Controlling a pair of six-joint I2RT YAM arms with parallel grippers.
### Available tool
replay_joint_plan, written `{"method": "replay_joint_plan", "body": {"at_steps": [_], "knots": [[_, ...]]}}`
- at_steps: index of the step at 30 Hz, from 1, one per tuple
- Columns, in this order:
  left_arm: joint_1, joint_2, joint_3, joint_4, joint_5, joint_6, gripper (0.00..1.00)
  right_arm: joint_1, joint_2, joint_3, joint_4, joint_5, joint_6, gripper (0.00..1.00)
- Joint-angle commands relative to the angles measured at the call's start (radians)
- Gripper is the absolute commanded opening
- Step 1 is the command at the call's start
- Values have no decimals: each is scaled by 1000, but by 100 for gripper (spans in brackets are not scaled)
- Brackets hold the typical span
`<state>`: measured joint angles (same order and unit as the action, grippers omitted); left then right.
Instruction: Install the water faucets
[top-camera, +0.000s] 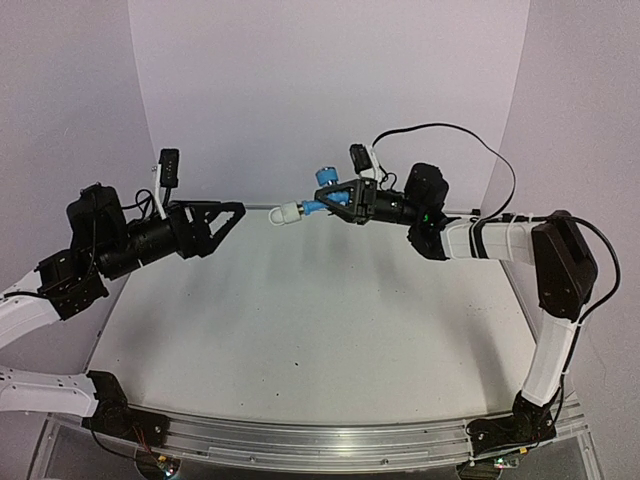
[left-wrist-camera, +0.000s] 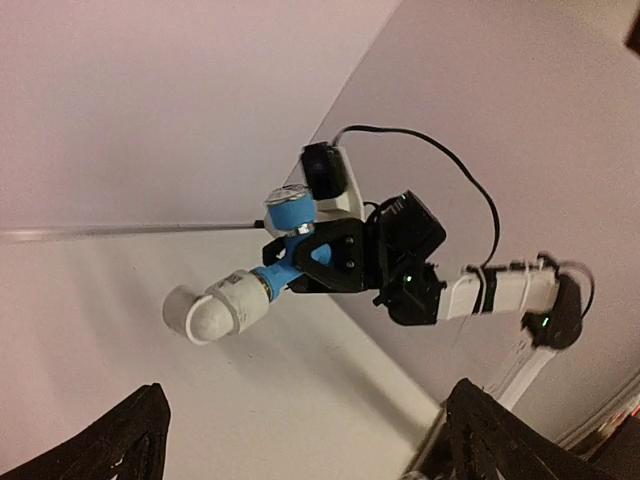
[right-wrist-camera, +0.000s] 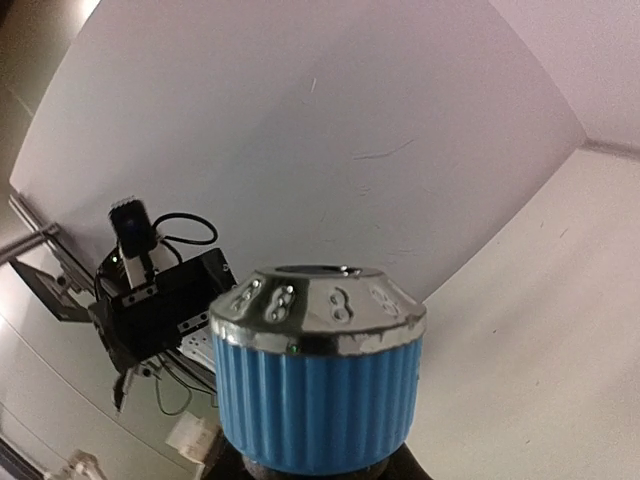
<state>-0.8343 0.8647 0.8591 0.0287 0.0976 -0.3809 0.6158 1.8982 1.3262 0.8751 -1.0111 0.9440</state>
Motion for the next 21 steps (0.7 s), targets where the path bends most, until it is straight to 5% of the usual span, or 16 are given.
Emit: {"method": "replay_joint_plan", "body": {"at_steps": [1,5,11,16,21], "knots": [[34,13,-81,48,-25,-761,100,17,-110,-22,101,-114,-435,0],[122,105,-158,401,243,-1051,100,20,-112,-16,141,-117,-520,0],[138,233,-219,695,331,-1296,100,48,-90,10,228,-122,-502,0],[136,336,-212,889,388,-1335,100,80,-75,9,247,-120,-503,0],[133,369,-185,907,402,-1293,99,112,-54,22,263,-124,-485,0]]}}
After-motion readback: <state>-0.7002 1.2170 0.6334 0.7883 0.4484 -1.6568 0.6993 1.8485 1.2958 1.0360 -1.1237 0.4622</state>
